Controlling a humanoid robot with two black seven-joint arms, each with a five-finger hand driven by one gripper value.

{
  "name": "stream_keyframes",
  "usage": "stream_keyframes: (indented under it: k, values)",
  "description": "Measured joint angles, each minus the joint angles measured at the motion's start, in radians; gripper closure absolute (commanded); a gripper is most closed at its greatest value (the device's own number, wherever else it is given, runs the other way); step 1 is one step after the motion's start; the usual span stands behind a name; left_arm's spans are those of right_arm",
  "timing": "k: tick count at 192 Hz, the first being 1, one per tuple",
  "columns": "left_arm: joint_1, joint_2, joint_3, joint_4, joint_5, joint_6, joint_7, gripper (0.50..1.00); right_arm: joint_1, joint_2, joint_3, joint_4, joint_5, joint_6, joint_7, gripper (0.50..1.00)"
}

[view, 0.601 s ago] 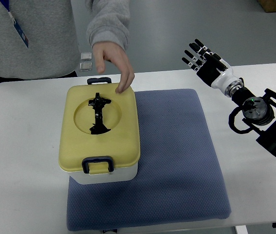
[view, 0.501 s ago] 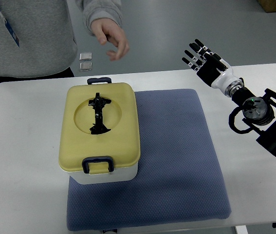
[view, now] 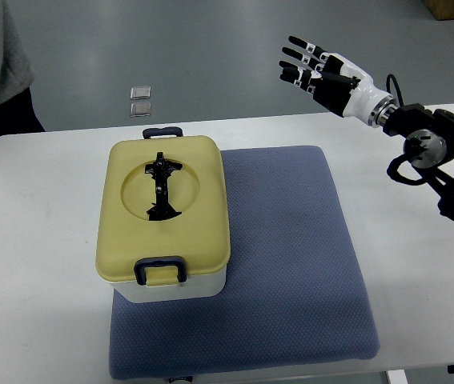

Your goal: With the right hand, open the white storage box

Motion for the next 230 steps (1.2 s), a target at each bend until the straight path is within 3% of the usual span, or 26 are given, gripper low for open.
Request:
stream_keyframes:
  k: [40,81,104,141,230]
  values:
    - [0.0,0.0,-0.001,0.0,-0.001,-0.002,0.0,0.5,0.15,-0.043,-0.014,0.108,-0.605,0.148,-0.015,0.536]
    - [0.0,0.0,-0.002,0.006,-0.006,-0.002,0.0,0.5,0.273,-0.052,-0.015,0.292,-0.974,0.161,-0.016,0.536]
    - [0.0,0.0,-0.003,0.004,-0.007,-0.003,0.0,0.5,0.333,-0.045,-0.043,0.366,-1.059,0.162,-0.015,0.536]
    - [0.0,0.0,-0.003,0.007,-0.007,-0.003,0.0,0.5,0.395,0.015,-0.15,0.383,-1.106,0.162,-0.015,0.536]
    - [0.002,0.0,-0.001,0.01,-0.008,-0.003,0.0,0.5,0.307,0.068,-0.155,0.454,-1.132,0.162,-0.003,0.536]
